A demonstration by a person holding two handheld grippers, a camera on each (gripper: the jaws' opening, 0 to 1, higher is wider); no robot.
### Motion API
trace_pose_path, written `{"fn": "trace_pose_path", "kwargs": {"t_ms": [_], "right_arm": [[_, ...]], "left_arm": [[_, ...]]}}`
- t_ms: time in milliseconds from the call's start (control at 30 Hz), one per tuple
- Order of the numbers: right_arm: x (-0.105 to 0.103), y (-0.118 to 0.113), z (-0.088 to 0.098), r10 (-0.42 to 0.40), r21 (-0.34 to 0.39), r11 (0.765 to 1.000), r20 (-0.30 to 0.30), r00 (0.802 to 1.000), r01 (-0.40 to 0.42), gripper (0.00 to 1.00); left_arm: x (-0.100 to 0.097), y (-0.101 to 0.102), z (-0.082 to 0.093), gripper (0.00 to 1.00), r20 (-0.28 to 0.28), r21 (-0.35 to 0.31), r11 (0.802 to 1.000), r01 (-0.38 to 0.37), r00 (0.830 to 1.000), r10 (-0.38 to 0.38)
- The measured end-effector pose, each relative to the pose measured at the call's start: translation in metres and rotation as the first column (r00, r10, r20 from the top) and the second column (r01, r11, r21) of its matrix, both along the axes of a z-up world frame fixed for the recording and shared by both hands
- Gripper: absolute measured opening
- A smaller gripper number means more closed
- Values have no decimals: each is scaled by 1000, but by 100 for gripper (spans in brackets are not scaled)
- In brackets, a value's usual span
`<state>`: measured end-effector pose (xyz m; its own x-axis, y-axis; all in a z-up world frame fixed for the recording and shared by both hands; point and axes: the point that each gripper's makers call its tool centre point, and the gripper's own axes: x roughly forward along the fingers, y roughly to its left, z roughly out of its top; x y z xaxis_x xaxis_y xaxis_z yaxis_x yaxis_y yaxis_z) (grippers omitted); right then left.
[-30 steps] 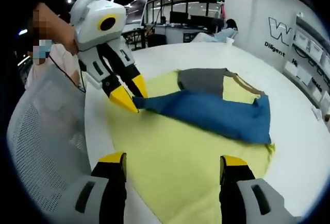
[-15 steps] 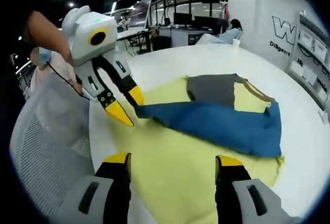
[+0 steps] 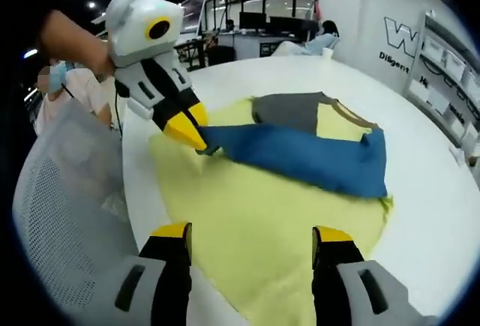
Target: Fold the garment on the visible template until the final outline fits inside the template.
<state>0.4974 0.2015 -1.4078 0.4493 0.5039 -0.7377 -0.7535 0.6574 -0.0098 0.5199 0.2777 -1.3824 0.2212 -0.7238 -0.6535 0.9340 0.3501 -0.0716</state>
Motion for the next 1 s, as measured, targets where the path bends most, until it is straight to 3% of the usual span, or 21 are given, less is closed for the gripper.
{"fn": "trace_pose_path", "kwargs": {"t_ms": [200, 333, 633, 800, 1000], "right_arm": [[-10, -29, -3, -68, -20, 998, -8, 998, 68, 62], [-15, -44, -3, -104, -33, 994, -11, 995, 103, 62], [-16, -72, 0, -161, -44, 986, 12, 987, 161, 68], [-12, -84, 7, -198, -34, 979, 63, 978, 200, 79], [-14, -98, 15, -240, -17, 970, 89, 967, 242, 85]], "left_arm": [[-5, -43, 18, 1, 26, -65, 995, 76, 997, -74], [-7, -60, 23, 1, 37, -85, 991, 105, 994, -102], [-6, -78, 29, 1, 50, -103, 986, 134, 990, -130], [-4, -85, 27, 1, 51, -99, 984, 147, 989, -142], [-2, -97, 25, 1, 63, -94, 981, 170, 984, -164]]}}
